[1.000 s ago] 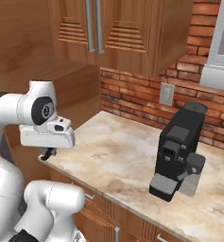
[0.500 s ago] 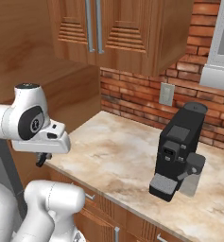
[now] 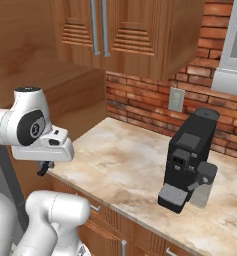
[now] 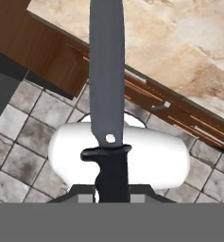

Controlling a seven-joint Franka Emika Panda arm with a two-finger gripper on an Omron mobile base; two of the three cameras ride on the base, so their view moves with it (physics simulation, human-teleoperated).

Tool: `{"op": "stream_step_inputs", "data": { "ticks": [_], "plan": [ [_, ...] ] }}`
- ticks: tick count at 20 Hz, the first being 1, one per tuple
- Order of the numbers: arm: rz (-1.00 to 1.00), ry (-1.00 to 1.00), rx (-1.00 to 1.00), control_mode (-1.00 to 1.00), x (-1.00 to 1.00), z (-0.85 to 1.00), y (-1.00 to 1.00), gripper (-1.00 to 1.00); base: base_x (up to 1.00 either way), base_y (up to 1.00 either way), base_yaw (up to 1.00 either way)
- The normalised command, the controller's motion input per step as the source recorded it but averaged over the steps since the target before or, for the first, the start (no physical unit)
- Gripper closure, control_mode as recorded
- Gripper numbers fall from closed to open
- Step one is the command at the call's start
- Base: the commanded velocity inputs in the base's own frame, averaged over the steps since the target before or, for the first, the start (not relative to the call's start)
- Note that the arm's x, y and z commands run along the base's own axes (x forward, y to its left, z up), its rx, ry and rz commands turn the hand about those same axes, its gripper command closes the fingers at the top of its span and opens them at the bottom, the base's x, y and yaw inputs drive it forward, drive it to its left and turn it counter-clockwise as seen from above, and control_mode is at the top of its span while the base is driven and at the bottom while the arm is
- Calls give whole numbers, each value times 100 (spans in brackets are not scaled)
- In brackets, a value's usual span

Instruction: Retrieve the butter from the fridge and place it on a plate on the dining table. Then retrieve the butter knife by the fridge and place it near the plate.

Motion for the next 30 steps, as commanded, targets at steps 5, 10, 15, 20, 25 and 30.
{"op": "stream_step_inputs", "data": {
  "ticks": [5, 10, 15, 20, 25, 30],
  "plan": [
    [0, 0, 0, -100, 0, 0, 0, 100, 0, 0, 0],
    [0, 0, 0, -100, 0, 0, 0, 100, 0, 0, 0],
    [0, 0, 0, 100, 0, 0, 0, 100, -14, 0, 0],
    [0, 0, 0, 100, 0, 0, 0, 100, -72, 0, 9],
    [0, 0, 0, 100, 0, 0, 0, 100, -90, 0, 10],
    [0, 0, 0, 100, 0, 0, 0, 100, -85, 5, 22]
  ]
}}
